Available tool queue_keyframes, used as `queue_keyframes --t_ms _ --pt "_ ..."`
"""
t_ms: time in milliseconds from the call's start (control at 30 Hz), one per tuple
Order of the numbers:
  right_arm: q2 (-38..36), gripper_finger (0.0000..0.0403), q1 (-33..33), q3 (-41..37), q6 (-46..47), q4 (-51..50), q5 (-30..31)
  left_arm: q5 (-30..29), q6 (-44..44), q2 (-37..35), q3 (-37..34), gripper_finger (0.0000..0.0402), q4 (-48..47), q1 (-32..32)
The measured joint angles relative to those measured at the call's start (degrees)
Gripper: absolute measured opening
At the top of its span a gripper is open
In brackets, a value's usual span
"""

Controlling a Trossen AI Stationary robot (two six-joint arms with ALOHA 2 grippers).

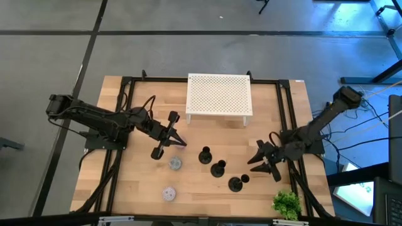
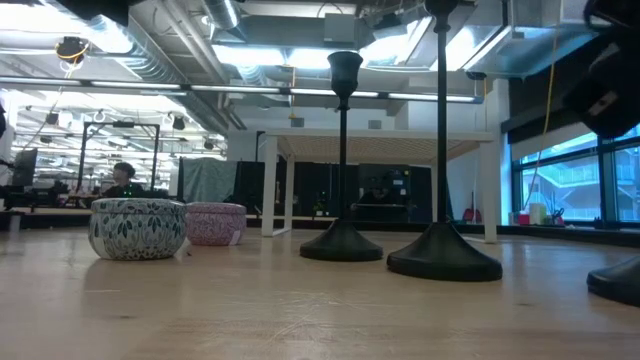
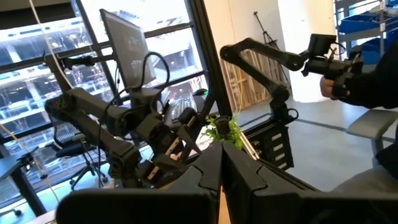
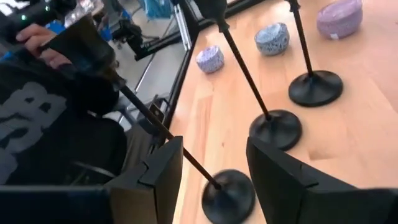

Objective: Pick & Place candle stick holders
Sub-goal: Put the bottom candle holder on the shelf

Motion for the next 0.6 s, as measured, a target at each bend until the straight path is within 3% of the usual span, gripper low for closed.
queue_keyframes --t_ms 200,600 --pt "11.2 0.0181 5.1 1.3 1.9 9.3 5.0 0.0 0.4 0.0 0.0 0.0004 0.0 0.0" --pt "33.3 0.018 7.2 13.9 0.1 8.9 11.3 0.0 3.5 0.0 0.0 0.0004 2.0 0.0"
